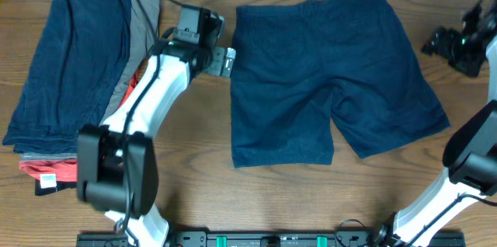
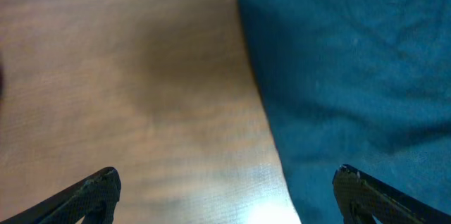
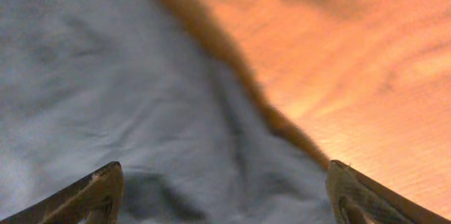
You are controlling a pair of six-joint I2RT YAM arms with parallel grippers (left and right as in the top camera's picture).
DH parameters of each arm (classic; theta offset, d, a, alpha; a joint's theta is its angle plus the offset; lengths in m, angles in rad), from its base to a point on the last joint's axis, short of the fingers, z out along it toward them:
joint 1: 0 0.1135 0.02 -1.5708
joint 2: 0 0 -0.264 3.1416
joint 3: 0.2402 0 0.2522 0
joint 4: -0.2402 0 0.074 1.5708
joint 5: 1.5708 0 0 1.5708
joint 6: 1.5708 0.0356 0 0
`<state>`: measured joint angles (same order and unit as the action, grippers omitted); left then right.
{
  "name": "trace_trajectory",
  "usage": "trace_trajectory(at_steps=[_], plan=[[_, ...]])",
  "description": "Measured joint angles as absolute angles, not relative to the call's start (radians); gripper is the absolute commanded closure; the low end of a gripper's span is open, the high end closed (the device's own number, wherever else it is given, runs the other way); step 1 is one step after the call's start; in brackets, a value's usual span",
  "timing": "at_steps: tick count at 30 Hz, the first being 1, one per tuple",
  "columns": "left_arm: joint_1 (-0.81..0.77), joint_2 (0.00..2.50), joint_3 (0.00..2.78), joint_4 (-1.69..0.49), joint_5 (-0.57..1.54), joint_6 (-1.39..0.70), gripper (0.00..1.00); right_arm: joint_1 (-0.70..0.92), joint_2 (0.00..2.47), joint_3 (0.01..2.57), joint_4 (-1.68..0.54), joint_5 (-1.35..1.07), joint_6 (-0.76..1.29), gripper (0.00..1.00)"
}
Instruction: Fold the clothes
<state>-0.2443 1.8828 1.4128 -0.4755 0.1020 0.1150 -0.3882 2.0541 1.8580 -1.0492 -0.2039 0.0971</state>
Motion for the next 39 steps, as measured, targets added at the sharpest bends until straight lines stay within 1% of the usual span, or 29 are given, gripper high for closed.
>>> trace_trajectory(at_steps=[3,7,9,13,16,24,36,37,38,39], plan=[[-0.244,1.993,1.521,-0.467,0.118,0.159,0.02,-0.31,2.054,1.926,-1.103,-0.225,0.079,0.09],[-0.244,2.149,1.702,-0.489,0.147,0.202,0.02,-0.181,2.054,1.938,-1.132,-0.236,0.065,0.13],[-0.244,2.202,1.766,-0.498,0.155,0.219,0.02,-0.128,2.054,1.938,-1.135,-0.236,0.062,0.13],[-0.244,2.254,1.836,-0.473,0.159,0.245,0.02,-0.072,2.054,1.938,-1.139,-0.231,0.059,0.16],[-0.245,2.271,1.847,-0.436,0.161,0.26,0.02,-0.06,2.054,1.938,-1.14,-0.229,0.06,0.18],[-0.263,2.348,1.848,-0.355,0.184,0.267,0.02,-0.061,2.054,1.938,-1.141,-0.223,0.06,0.18],[-0.302,2.4,1.848,-0.317,0.192,0.255,0.01,-0.061,2.054,1.938,-1.163,-0.22,0.059,0.16],[-0.303,2.402,1.848,-0.317,0.192,0.253,0.01,-0.061,2.054,1.938,-1.164,-0.22,0.059,0.16],[-0.303,2.405,1.848,-0.317,0.192,0.25,0.05,-0.061,2.054,1.938,-1.165,-0.22,0.059,0.16],[-0.304,2.408,1.848,-0.318,0.192,0.246,0.11,-0.061,2.054,1.938,-1.167,-0.22,0.059,0.16]])
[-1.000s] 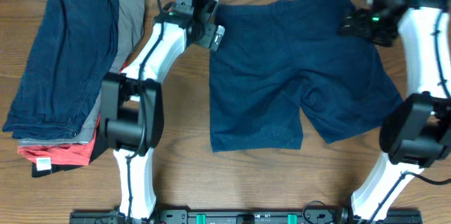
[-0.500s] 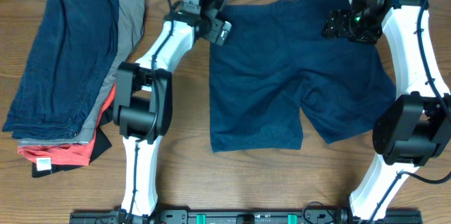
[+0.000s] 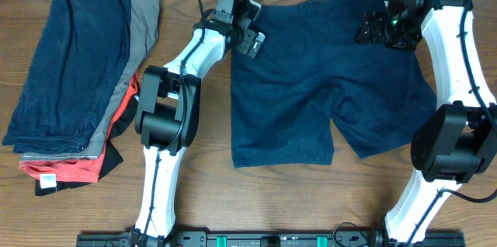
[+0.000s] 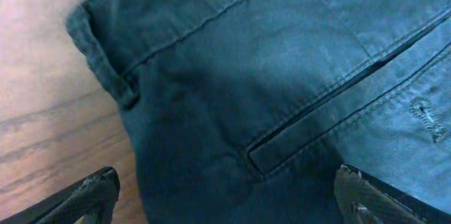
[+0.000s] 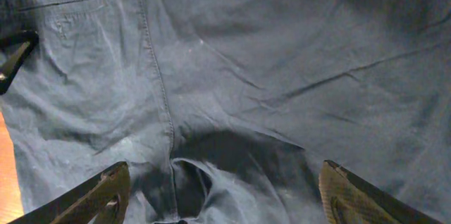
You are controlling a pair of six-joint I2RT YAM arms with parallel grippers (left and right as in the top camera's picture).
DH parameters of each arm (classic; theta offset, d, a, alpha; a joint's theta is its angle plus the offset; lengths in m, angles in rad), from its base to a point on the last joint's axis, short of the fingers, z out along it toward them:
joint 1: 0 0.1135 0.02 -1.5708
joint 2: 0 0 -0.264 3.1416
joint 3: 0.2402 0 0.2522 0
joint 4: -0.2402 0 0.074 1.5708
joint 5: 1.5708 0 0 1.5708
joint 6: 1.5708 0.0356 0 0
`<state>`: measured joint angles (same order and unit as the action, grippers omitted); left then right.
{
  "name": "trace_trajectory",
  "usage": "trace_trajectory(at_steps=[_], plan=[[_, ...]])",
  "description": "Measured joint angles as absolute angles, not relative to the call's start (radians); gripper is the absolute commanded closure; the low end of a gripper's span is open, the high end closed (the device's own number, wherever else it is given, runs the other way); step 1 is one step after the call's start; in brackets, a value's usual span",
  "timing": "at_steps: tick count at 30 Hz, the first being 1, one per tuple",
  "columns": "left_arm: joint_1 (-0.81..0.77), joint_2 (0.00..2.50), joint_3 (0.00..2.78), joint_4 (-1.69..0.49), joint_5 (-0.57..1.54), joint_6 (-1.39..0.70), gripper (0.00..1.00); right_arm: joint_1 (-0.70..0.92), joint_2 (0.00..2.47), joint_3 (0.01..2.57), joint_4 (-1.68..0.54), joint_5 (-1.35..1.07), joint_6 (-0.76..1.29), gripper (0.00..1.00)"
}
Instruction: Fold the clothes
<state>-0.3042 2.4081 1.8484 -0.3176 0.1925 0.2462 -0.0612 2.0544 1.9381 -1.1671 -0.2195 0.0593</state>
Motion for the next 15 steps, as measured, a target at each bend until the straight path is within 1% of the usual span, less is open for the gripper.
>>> trace_trajectory(at_steps=[1,4,5,6,8,9,10,15], plan=[[-0.305,2.412,1.848,-0.319,0.194,0.242,0.17,-0.061,2.054,1.938,-1.168,-0.22,0.059,0.15],[-0.309,2.415,1.851,-0.323,0.204,0.228,0.45,-0.061,2.054,1.938,-1.176,-0.219,0.059,0.14],[-0.31,2.415,1.852,-0.324,0.203,0.211,0.52,-0.061,2.054,1.938,-1.18,-0.219,0.059,0.14],[-0.311,2.415,1.852,-0.325,0.205,0.204,0.63,-0.061,2.054,1.938,-1.182,-0.219,0.059,0.13],[-0.312,2.415,1.853,-0.326,0.208,0.184,0.81,-0.061,2.054,1.938,-1.187,-0.219,0.059,0.13],[-0.311,2.415,1.853,-0.326,0.21,0.178,0.92,-0.061,2.054,1.938,-1.189,-0.218,0.059,0.13],[-0.31,2.415,1.853,-0.331,0.212,0.164,0.94,-0.061,2.054,1.938,-1.192,-0.218,0.059,0.13],[-0.297,2.41,1.868,-0.398,0.213,0.102,0.94,-0.06,2.054,1.938,-1.206,-0.216,0.059,0.13]])
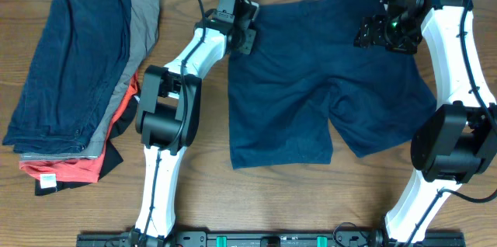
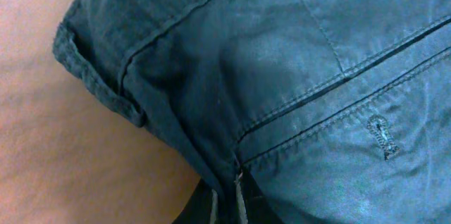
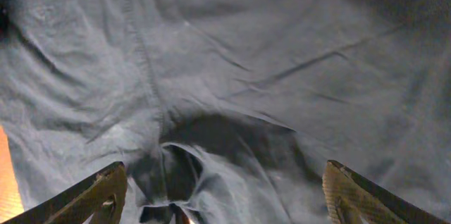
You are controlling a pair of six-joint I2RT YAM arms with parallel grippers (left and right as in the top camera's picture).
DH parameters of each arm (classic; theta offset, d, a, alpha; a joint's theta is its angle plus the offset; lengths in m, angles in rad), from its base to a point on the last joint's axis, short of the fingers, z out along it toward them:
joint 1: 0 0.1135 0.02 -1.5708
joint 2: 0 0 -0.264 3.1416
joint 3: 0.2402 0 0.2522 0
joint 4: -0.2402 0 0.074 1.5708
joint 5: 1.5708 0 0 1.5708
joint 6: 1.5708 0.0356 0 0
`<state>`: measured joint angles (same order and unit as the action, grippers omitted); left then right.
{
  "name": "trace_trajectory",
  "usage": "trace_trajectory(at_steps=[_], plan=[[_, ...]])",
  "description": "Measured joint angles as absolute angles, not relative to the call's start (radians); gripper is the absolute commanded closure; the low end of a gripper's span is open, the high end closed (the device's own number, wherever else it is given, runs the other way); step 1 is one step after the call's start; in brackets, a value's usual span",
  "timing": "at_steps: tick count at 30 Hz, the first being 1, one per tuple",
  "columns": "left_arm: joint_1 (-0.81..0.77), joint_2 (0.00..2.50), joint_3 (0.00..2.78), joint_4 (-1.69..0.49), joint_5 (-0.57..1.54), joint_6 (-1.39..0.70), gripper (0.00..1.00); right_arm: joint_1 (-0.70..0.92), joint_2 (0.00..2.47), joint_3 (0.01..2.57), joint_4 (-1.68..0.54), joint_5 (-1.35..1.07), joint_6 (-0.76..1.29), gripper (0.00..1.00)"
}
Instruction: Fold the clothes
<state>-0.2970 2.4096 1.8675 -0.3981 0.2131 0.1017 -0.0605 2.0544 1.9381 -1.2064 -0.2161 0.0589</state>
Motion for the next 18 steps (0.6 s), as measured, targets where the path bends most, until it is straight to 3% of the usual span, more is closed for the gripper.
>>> trace_trajectory(at_steps=[7,13,14,15,18], plan=[[-0.207,2.357,1.871,-0.662,0.138,-0.028,0.94,-0.031,2.054,1.938,-1.208,-0.21,0.059,0.14],[-0.076,2.321,1.871,-1.034,0.055,-0.172,0.93,0.042,2.054,1.918,-1.181,-0.208,0.084,0.15],[-0.059,2.321,1.871,-1.093,0.047,-0.191,0.84,0.051,2.054,1.905,-1.171,-0.204,0.095,0.15],[-0.043,2.321,1.871,-1.158,0.04,-0.21,0.68,0.06,2.054,1.888,-1.161,-0.2,0.103,0.15],[-0.011,2.321,1.869,-1.324,0.022,-0.239,0.32,0.074,2.054,1.826,-1.13,-0.185,0.13,0.15]])
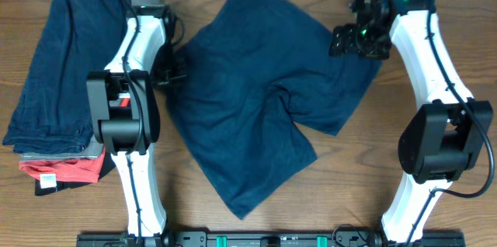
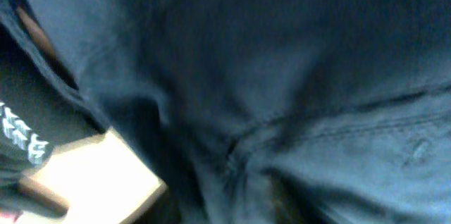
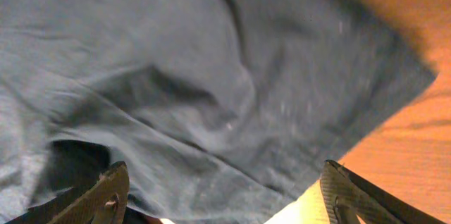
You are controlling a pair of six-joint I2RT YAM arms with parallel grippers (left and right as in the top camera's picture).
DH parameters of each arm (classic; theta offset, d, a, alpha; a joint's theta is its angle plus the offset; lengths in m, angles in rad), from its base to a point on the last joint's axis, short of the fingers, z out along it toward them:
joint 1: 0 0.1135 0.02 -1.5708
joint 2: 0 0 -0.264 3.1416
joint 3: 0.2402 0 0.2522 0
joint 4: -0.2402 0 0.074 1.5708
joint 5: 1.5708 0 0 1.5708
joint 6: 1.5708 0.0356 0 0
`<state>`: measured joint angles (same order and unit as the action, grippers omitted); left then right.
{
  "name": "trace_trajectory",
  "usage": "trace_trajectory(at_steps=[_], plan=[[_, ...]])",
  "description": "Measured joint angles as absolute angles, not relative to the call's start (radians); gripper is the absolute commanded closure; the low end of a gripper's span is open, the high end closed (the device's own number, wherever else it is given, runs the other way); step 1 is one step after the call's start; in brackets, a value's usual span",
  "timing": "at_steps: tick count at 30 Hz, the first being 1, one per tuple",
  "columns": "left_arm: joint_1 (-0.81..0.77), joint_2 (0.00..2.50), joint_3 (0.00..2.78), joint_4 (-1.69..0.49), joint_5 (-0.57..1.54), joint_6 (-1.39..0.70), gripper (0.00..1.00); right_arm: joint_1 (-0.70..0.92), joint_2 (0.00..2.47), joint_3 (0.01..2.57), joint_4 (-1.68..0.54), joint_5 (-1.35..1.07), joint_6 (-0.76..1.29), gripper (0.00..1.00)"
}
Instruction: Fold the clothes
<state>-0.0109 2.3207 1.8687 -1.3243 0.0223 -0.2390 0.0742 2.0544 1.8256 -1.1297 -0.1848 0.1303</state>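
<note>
Dark navy shorts [image 1: 248, 84] lie spread on a slant across the table, one leg pointing to the front [image 1: 248, 193]. My left gripper [image 1: 169, 72] is at their left edge, beside the clothes stack. In the left wrist view bunched navy cloth [image 2: 282, 76] fills the frame and runs into the jaws, which are hidden; the gripper is shut on the shorts. My right gripper [image 1: 351, 41] is over the shorts' right part. Its fingers [image 3: 99, 196] stand wide open above the cloth [image 3: 176, 76], holding nothing.
A stack of folded clothes [image 1: 70, 68] lies at the far left, with a red garment [image 1: 54, 171] at its bottom. A black printed garment [image 2: 21, 146] shows beside the left gripper. Bare wood [image 1: 388, 161] lies right of the shorts. A rail [image 1: 256, 239] runs along the front edge.
The shorts have swung round and shifted left, now lying on a slant. My left gripper, shut on them, went from the waistband's far corner to beside the stack. The right gripper moved slightly left, still open.
First my left gripper was open beside the flat shorts' left edge and the right was at the table's right side. Then both hung open over the waistband. Then the left was shut on the waistband corner. Now the shorts lie turned and pulled toward the stack.
</note>
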Motion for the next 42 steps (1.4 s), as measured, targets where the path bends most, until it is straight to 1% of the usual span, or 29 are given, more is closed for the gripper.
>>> trace_trajectory(at_steps=[1,3,4,11,13,15,20,21,25,26,29,36,39,42], plan=[[-0.008,2.321,1.869,-1.357,0.02,-0.243,0.27,0.076,2.054,1.801,-1.121,-0.181,0.14,0.15],[-0.007,2.321,1.869,-1.406,0.019,-0.246,0.21,0.078,2.054,1.762,-1.11,-0.177,0.155,0.14],[-0.007,2.321,1.869,-1.423,0.014,-0.245,0.2,0.078,2.054,1.745,-1.104,-0.173,0.162,0.13],[-0.009,2.312,1.869,-1.435,-0.012,-0.247,0.19,0.073,2.055,1.7,-1.083,-0.162,0.191,0.12],[-0.009,2.284,1.867,-1.427,-0.016,-0.247,0.19,0.069,2.055,1.7,-1.06,-0.162,0.194,0.16],[-0.009,2.23,1.863,-1.406,-0.019,-0.247,0.19,0.063,2.055,1.7,-1.036,-0.161,0.2,0.18],[-0.009,2.018,1.862,-1.322,-0.027,-0.249,0.18,0.054,2.054,1.686,-0.973,-0.117,0.227,0.23],[-0.009,1.968,1.862,-1.298,-0.027,-0.25,0.14,0.055,2.054,1.673,-0.954,-0.106,0.231,0.25],[-0.009,1.84,1.864,-1.241,-0.03,-0.255,0.14,0.055,2.055,1.608,-0.902,-0.083,0.243,0.35],[-0.009,1.826,1.864,-1.236,-0.03,-0.255,0.14,0.055,2.055,1.591,-0.895,-0.077,0.248,0.36],[-0.009,1.823,1.864,-1.227,-0.03,-0.255,0.13,0.055,2.055,1.545,-0.896,-0.073,0.258,0.37],[-0.009,1.85,1.864,-1.22,-0.03,-0.255,0.14,0.055,2.055,1.481,-0.977,-0.07,0.27,0.35],[-0.009,1.85,1.864,-1.211,-0.031,-0.255,0.14,0.056,2.054,1.46,-0.975,-0.07,0.276,0.39],[-0.009,1.85,1.864,-1.207,-0.031,-0.255,0.14,0.059,2.054,1.428,-0.94,-0.067,0.289,0.54]])
